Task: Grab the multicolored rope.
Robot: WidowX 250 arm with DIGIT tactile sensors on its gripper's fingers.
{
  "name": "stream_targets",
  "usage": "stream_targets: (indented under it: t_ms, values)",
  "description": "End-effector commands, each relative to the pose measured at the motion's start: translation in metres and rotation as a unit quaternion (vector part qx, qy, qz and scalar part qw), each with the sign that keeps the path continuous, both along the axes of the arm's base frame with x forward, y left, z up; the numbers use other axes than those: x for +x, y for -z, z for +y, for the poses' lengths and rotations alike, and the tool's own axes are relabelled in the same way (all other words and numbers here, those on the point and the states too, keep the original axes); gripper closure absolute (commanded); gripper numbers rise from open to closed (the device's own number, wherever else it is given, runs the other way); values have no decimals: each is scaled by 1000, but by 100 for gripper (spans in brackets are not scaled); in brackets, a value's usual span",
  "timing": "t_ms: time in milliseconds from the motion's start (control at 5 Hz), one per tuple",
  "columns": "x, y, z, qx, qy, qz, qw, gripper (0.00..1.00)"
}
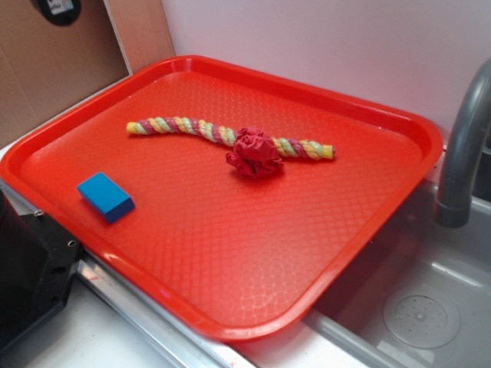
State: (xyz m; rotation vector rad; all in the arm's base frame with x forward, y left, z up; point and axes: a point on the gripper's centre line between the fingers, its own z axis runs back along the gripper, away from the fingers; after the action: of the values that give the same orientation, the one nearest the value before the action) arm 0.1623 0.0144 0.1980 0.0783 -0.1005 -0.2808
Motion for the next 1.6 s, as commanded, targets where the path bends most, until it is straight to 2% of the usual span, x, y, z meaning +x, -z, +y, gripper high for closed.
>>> stream_targets:
  t_ms: [0, 200, 400, 600, 1000, 1200, 1400]
  values:
    - [51, 42, 32, -23, 218, 0, 976, 0]
    - [75, 69, 35, -40, 337, 5, 940, 0]
    - [75, 92, 29, -45, 429, -5, 902, 0]
    - [79, 127, 30, -56, 459, 14, 887, 0]
    - [83, 180, 26, -59, 441, 59, 894, 0]
    - [81, 188, 23, -51, 435, 68, 897, 37]
    - [81, 188, 23, -45, 436, 63, 897, 100]
